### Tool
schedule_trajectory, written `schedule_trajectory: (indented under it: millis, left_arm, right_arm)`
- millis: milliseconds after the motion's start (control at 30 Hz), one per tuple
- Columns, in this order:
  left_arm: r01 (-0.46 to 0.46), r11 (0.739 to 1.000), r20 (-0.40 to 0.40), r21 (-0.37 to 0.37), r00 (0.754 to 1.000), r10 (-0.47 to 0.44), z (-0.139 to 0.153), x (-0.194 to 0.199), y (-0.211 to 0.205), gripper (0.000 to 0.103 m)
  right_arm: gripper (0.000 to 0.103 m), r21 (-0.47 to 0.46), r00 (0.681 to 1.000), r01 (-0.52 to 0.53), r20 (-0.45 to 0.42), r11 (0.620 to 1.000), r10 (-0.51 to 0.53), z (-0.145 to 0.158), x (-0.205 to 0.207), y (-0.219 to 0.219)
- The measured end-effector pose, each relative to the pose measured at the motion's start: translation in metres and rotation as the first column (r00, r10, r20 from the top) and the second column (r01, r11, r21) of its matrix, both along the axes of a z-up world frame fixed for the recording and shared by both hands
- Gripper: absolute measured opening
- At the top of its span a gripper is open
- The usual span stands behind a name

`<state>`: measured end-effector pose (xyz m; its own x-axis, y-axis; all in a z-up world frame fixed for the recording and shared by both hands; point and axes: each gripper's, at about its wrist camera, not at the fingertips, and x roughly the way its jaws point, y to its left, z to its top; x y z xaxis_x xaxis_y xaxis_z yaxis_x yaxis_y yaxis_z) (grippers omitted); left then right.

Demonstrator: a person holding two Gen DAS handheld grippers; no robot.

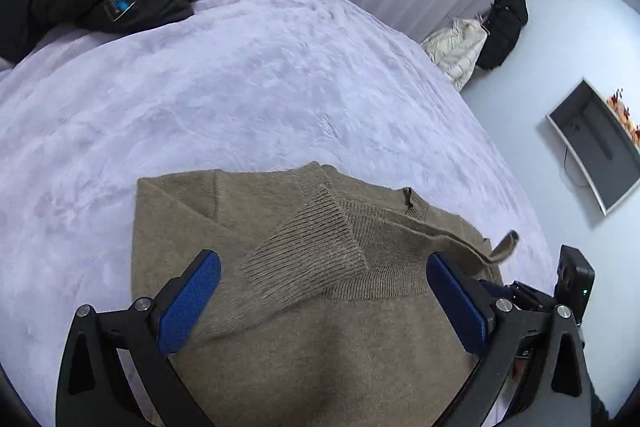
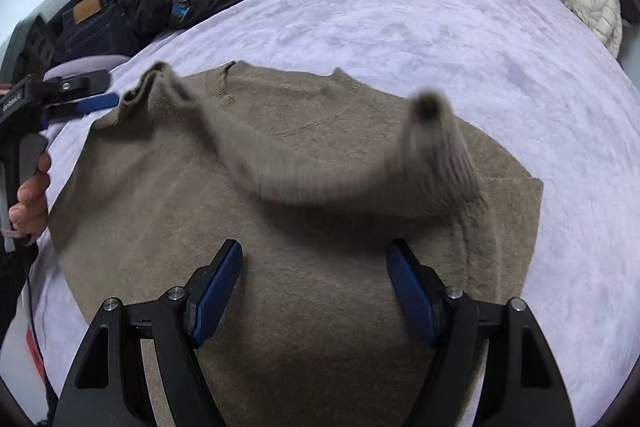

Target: Fold small clothes

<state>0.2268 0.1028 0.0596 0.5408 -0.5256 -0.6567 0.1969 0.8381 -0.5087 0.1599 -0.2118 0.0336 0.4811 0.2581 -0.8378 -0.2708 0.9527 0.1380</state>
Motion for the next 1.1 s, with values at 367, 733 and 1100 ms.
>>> schedule_trajectory:
  millis: [367,733,1100]
  left_arm:
    - [0.341,0.869,-0.075,0.358,0.939,-0.337,-0.031,-0.014,-0.094,0.103]
    - [-0.011,0.994,-0.071,0.113,0.997,0.019,-0.002,0.033,0.001,0.103]
    - [0.096,0.789,0.029,0.606,0.989,-0.143,-0.03,-0.012,-0.113,0.103]
  right_arm:
    - [0.078,-0.075,0.997,0.081,-0.008,0.994,-0.082,-0.002,0.033,0.0]
    - [0.085,-0.181,0.985,0.17,0.071,0.969,-0.16,-0.016,0.033,0.015]
    - [0.085,-0.186,0.995,0.104,0.011,0.977,-0.104,-0.013,0.033,0.05]
